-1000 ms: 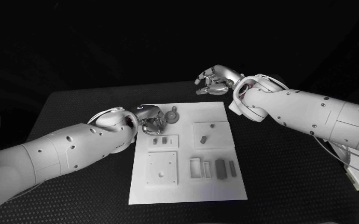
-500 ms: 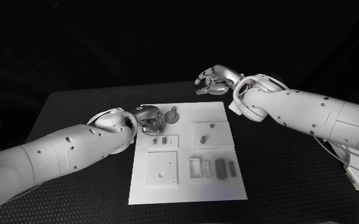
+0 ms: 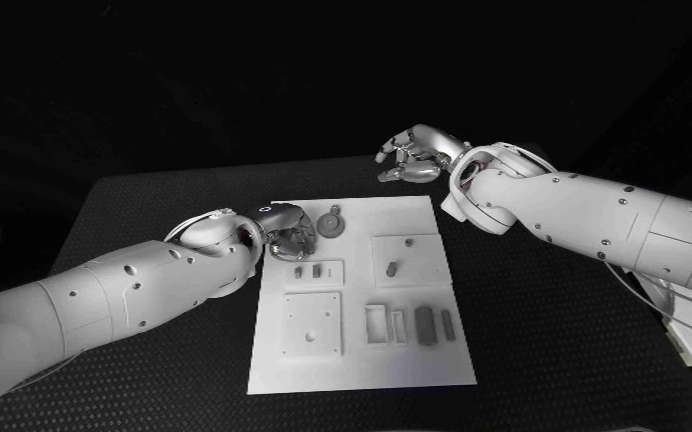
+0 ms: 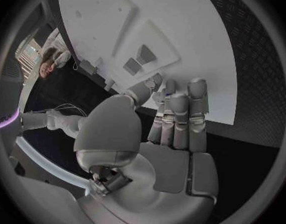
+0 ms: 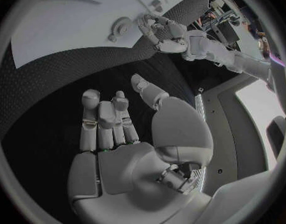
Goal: Assemble the parts on the task board
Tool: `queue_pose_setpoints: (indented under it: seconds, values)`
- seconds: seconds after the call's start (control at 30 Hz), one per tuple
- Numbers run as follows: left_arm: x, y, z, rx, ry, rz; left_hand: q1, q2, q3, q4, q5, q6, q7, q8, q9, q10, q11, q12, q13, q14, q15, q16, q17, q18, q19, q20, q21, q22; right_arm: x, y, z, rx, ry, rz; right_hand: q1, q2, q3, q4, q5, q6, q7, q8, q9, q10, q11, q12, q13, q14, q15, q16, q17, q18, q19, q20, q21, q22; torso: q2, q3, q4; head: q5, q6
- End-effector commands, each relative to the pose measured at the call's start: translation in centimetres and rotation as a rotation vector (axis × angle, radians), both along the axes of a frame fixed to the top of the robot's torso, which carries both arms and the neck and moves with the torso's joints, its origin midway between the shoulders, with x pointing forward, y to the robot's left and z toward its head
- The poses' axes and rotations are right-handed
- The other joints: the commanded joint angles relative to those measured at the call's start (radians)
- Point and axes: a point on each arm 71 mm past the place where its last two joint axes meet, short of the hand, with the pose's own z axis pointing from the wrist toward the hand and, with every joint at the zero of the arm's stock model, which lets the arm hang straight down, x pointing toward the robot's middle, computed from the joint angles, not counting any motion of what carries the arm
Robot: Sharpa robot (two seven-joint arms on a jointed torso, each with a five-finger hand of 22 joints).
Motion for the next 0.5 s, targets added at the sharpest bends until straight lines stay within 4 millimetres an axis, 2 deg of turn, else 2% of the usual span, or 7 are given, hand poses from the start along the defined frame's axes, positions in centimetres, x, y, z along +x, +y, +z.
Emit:
queue_pose_setpoints:
  seconds: [0.03,0.3,0.5]
  values:
    - [0.0,0.0,0.1,-0.007,-0.013,0.007,0.0,-0.012,-0.006,0.002,-0.001,-0.008,0.0,0.006,-0.002,-0.021,0.008,-0.005,-0.003,-0.006,0.004,0.007,-0.001,0.123,-0.001,0.008,-0.004,0.017,0.0,0.1,0.0,-0.003,0.003,0.014,-0.001,0.009,-0.003,-0.004,0.002,0.001,0.006,-0.002,-0.002,-0.006,0.002,0.004,-0.001,-0.008,-0.001,0.003,-0.001,0.044,0.005,0.0,-0.005,0.009,0.0,0.0,-0.0004,0.0,0.0]
    - [0.0,0.5,0.1,-0.002,-0.01,0.016,0.001,-0.014,-0.006,0.002,-0.001,-0.009,0.001,0.009,-0.004,-0.034,0.012,-0.003,-0.002,-0.007,0.008,0.009,-0.002,0.127,-0.001,0.013,-0.005,0.018,0.0,0.0,-0.1,-0.004,0.004,0.01,-0.001,0.009,-0.004,-0.004,0.002,0.001,0.006,-0.002,-0.002,-0.006,0.002,0.004,-0.001,-0.008,-0.001,0.003,-0.001,0.044,0.005,0.0,-0.005,0.009,0.0,0.0001,-0.0002,0.0,0.001]
    - [0.0,1.8,0.1,0.003,-0.012,0.034,0.005,-0.013,-0.005,0.002,-0.001,-0.005,0.002,0.013,-0.004,-0.037,0.014,-0.001,-0.001,-0.008,0.009,0.009,-0.002,0.13,-0.001,0.015,-0.006,0.018,0.2,-0.8,-0.1,-0.005,0.008,-0.007,-0.001,0.009,-0.003,-0.004,0.002,0.001,0.006,-0.002,-0.002,-0.006,0.002,0.004,-0.001,-0.008,-0.001,0.003,-0.001,0.044,0.005,0.0,-0.005,0.009,-0.001,-0.0007,0.0006,-0.002,0.005]
